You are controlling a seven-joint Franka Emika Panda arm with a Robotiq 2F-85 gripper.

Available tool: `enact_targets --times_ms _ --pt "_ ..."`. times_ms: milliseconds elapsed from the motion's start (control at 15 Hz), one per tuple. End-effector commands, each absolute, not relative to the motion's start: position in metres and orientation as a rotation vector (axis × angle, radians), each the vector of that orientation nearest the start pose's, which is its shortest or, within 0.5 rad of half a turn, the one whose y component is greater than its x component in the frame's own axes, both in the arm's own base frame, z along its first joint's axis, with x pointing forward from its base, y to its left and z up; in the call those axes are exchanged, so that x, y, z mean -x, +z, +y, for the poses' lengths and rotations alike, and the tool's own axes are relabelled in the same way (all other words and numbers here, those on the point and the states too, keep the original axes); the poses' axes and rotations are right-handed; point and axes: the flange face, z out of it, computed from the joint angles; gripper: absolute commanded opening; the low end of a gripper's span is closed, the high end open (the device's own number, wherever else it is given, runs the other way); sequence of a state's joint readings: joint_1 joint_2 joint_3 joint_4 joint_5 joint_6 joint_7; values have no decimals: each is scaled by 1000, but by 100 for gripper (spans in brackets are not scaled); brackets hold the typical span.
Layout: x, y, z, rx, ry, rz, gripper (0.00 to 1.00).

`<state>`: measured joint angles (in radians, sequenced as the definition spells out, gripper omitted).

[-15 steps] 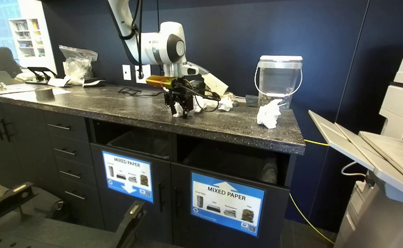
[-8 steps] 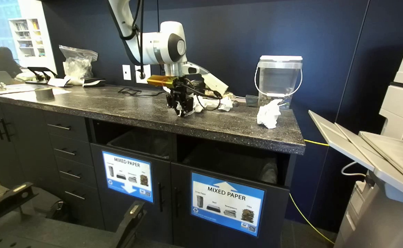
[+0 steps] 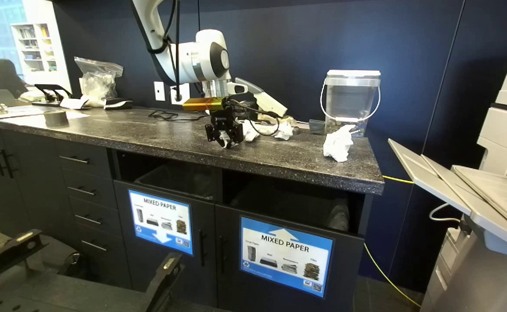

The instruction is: Put the tissues in the rubbish bin.

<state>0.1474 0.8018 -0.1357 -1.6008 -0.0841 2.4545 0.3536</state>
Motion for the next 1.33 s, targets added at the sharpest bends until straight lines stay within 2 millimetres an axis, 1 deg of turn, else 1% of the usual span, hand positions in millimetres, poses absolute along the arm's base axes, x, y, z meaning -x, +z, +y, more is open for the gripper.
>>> enact_targets --times_ms 0,200,267,333,400,733,933,1200,1267 --pt "-681 174 23 3330 -17 140 13" --pt "-663 178 22 3343 43 -23 14" --pt "-654 180 21 3343 57 -63 15" --pt "-645 181 20 3342 73 -95 13" --pt "-635 182 19 3341 70 -121 14" --pt "-575 182 11 3319 39 -127 15" --pt "-538 179 5 3299 11 -107 14" --pt "-494 167 -2 3276 -26 -63 14" --pt "-484 161 -4 3270 -30 -51 13"
